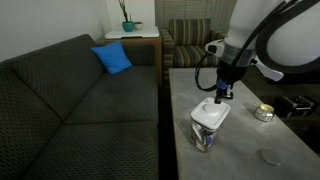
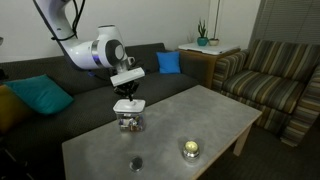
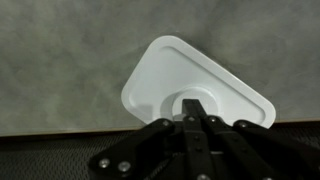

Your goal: Place the lid on the container then push the button

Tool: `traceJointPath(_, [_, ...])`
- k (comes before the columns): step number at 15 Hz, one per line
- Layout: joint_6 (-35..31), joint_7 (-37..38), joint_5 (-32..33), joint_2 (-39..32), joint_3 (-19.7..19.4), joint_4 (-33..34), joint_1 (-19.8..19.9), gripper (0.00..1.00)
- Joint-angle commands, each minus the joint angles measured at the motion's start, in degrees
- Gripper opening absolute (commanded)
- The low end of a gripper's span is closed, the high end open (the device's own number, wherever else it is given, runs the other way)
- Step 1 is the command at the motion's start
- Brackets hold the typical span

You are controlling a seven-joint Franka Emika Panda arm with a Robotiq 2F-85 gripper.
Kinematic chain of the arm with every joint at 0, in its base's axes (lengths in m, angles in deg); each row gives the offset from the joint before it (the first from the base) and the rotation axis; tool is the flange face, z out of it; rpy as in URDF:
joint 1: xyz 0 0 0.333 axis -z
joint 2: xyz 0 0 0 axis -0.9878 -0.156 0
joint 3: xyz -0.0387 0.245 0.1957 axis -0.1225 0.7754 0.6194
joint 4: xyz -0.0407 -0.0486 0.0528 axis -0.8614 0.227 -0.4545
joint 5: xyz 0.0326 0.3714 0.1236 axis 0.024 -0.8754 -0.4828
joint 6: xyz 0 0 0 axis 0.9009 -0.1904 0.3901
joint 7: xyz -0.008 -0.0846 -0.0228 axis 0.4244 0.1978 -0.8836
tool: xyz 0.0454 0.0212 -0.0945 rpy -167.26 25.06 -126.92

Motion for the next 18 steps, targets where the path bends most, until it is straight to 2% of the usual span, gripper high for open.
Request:
traceJointPath(1, [-2.17,2.5,0.27,-1.19,0.45,0.09,1.13,0.0])
traceJointPath(8, [-3.61,2.32,-1.2,-6.29,5.01,3.87,5.69,0.0])
traceJointPath(12, [-6.3,2.54,-1.11,-4.63,6.83,1.96,7.44,0.0])
traceJointPath(15, [-8.49,3.85,-0.77,-2.7,6.65,0.0,6.79,0.0])
traceJointPath(18, [-7.33,4.79,-1.45,-1.98,7.94,-0.74,7.23,0.0])
